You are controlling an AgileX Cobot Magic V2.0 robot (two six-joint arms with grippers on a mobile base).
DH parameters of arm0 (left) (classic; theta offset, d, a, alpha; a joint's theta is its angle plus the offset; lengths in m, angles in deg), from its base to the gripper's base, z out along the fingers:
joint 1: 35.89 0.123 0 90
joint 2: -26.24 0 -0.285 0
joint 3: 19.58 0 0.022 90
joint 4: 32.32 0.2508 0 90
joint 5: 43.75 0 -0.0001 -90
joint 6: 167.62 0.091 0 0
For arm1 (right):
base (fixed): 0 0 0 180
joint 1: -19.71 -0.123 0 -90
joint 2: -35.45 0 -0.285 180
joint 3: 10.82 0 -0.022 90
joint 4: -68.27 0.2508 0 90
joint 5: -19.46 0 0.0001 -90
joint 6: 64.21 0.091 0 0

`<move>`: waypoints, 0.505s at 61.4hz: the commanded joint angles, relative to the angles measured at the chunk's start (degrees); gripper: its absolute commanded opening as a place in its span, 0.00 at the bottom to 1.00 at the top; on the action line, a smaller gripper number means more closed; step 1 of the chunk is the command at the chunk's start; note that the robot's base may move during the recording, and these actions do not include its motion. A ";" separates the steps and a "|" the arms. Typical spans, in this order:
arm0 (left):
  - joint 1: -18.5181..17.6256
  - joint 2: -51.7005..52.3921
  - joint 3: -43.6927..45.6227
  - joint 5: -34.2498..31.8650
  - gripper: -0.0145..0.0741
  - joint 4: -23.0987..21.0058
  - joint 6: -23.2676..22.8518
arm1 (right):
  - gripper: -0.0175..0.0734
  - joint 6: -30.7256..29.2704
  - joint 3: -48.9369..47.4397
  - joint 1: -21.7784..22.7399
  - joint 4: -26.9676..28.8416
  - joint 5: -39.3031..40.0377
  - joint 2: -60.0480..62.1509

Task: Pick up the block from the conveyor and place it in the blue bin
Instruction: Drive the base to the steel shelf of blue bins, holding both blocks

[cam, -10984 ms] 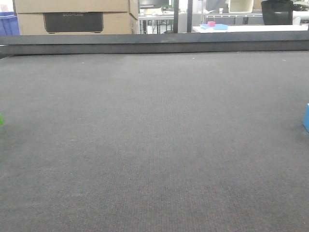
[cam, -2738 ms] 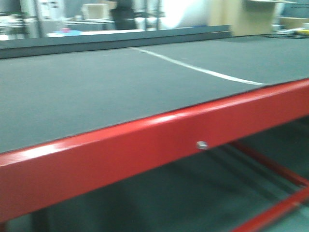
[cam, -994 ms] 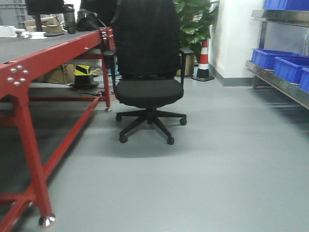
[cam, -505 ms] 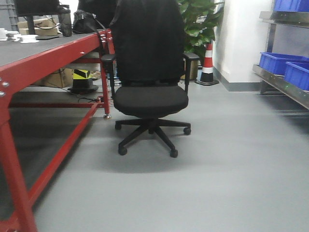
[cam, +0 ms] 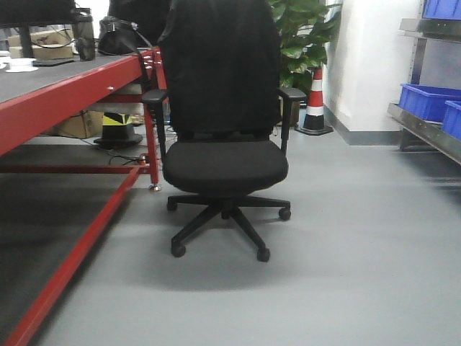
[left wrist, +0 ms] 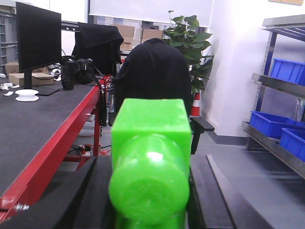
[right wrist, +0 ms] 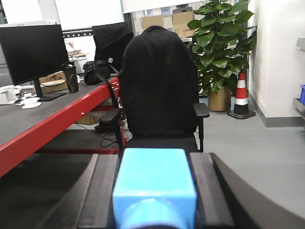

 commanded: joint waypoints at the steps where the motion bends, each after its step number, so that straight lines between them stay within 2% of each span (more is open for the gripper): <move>1: -0.29 0.22 0.07 -0.98 0.04 -0.16 -0.14 | 0.01 -0.27 -0.33 0.04 -0.44 1.30 0.19; 31: -0.29 0.22 0.07 -0.98 0.04 -0.16 -0.14 | 0.01 -0.27 -0.33 0.04 -0.44 1.30 0.19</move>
